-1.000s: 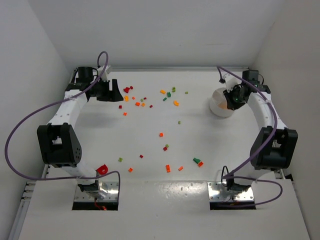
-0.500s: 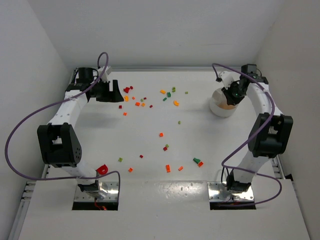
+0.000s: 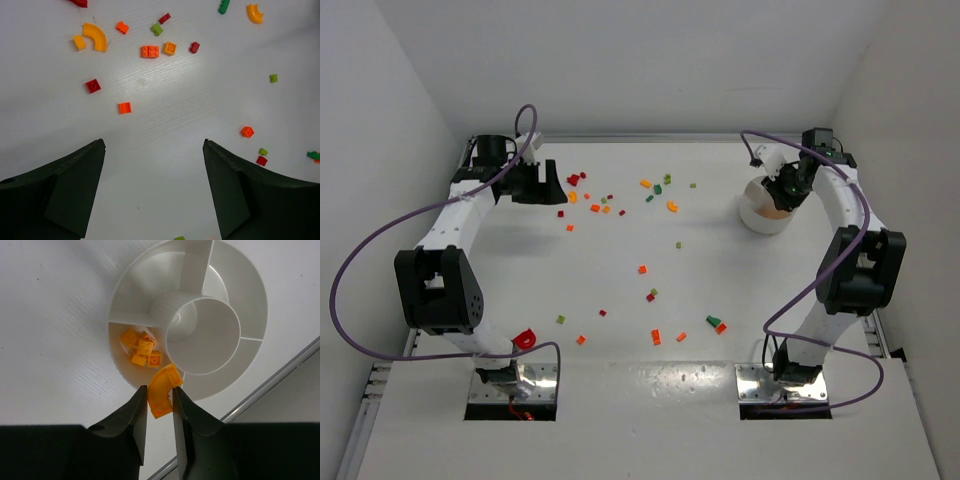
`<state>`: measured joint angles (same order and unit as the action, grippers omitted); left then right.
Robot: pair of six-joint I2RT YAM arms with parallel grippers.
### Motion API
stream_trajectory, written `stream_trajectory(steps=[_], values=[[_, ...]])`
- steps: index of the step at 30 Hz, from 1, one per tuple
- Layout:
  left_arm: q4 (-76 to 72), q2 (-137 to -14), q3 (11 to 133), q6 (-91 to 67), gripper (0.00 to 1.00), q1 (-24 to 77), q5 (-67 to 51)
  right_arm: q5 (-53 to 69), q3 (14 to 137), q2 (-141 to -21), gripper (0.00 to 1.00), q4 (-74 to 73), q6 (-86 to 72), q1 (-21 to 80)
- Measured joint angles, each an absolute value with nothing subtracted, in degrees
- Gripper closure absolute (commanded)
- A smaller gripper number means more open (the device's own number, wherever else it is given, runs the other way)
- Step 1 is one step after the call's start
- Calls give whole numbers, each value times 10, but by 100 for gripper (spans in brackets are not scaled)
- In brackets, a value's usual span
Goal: Sort the legos into containers by color
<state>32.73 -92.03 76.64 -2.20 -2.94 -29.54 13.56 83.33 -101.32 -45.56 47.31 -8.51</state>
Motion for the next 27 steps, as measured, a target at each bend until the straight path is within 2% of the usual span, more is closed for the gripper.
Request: stream_trajectory(steps=[8, 14, 20, 24, 25, 27], values=[[327, -920, 766, -22, 15, -29, -296, 132, 832, -1013, 67, -448, 477, -85], [327, -920, 766, -22, 15, -29, -296, 132, 821, -1010, 71, -441, 481, -85], [325, -920, 766, -22, 15, -29, -297, 177, 820, -961, 70, -448, 449, -58], [323, -920, 766, -25, 7, -29, -298, 207, 834, -958, 60, -443, 389, 17], [322, -920, 766, -26, 2, -29, -298, 211, 835, -966, 58, -435, 375, 37], [321, -920, 766, -28, 0, -29, -299, 212, 838, -992, 55, -416, 338, 75]])
